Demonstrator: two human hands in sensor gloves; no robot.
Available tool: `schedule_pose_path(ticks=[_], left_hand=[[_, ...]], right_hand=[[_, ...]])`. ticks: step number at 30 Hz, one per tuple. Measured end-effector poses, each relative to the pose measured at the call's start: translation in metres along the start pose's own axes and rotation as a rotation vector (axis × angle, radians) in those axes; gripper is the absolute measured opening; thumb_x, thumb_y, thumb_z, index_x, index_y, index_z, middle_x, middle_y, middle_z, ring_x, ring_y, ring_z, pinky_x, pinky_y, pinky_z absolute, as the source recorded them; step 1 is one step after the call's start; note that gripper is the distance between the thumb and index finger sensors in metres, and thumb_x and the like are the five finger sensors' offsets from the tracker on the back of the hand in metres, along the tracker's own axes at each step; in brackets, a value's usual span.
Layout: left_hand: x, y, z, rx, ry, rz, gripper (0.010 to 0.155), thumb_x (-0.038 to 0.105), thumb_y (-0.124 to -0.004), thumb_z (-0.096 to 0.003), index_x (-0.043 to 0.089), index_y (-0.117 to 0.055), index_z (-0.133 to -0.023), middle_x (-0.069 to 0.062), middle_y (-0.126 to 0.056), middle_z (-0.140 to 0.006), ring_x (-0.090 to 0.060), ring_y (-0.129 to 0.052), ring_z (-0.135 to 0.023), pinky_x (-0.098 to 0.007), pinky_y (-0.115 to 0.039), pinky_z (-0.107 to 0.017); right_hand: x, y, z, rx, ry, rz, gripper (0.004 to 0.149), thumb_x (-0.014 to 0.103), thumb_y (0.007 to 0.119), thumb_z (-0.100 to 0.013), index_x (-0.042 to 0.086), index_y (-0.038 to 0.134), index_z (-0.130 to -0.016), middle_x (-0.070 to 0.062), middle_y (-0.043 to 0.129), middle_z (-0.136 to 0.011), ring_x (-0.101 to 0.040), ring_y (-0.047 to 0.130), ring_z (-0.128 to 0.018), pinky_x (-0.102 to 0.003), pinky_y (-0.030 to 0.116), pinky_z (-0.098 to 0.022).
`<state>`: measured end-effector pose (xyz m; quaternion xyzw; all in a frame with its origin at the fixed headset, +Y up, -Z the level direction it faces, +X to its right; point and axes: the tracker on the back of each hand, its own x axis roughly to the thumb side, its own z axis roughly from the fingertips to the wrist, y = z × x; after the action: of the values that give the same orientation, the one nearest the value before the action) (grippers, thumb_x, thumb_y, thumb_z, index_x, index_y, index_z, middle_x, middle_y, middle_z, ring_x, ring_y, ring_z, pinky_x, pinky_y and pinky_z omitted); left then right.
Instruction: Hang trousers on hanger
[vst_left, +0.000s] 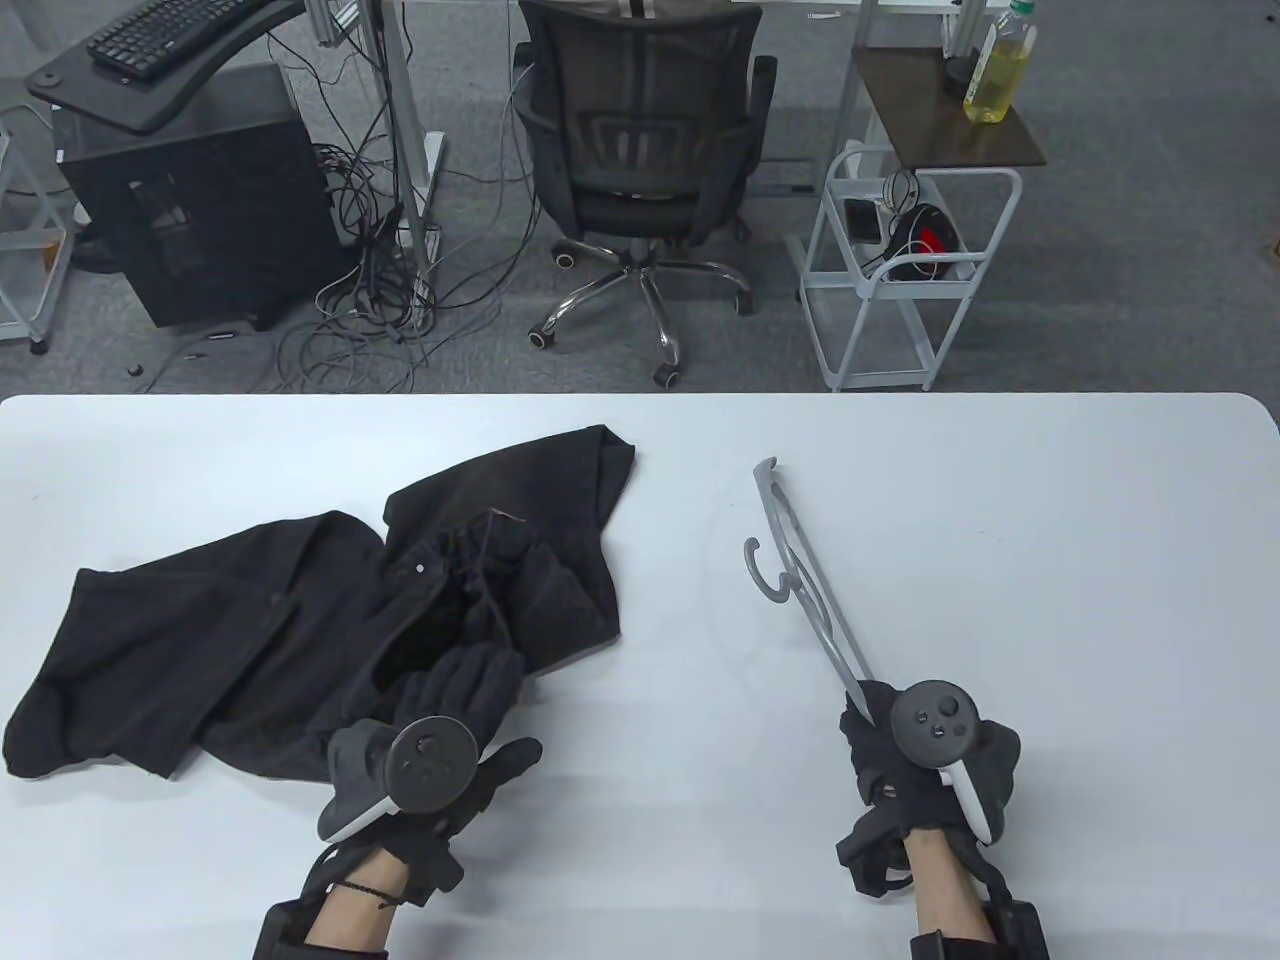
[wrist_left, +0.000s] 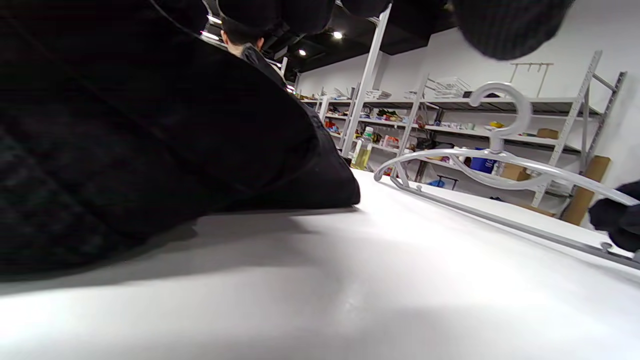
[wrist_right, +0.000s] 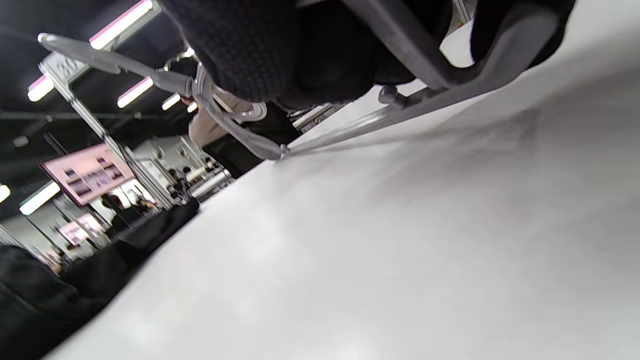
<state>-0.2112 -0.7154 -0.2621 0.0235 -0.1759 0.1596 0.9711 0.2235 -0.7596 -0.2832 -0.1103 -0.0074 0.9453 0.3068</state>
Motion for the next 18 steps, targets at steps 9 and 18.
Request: schedule_pose_path(ticks=[9, 18], left_hand=[[-0.038, 0.021, 0.009, 0.151, 0.159, -0.030, 0.087, 0.056, -0.076, -0.0466, 0.018, -0.034, -0.112, -0.013, -0.034, -0.118, -0.044, -0.034, -0.108, -0.063, -0.042, -0.073], [-0.078, 0.027, 0.021, 0.120, 0.442, -0.026, 0.090, 0.053, -0.085, -0.0428, 0.018, -0.039, -0.112, -0.017, -0.020, -0.117, -0.048, -0.018, -0.106, -0.067, -0.031, -0.071]], right_hand=[[0.002, -0.007, 0.007, -0.027, -0.057, -0.094, 0.043, 0.035, 0.082, -0.044, 0.022, 0.082, -0.086, -0.004, 0.091, -0.069, -0.031, 0.075, -0.082, -0.055, 0.073, -0.058], [0.018, -0.019, 0.014, 0.016, -0.276, -0.239, 0.044, 0.033, 0.080, -0.045, 0.024, 0.079, -0.088, -0.004, 0.089, -0.073, -0.031, 0.071, -0.086, -0.056, 0.066, -0.063]])
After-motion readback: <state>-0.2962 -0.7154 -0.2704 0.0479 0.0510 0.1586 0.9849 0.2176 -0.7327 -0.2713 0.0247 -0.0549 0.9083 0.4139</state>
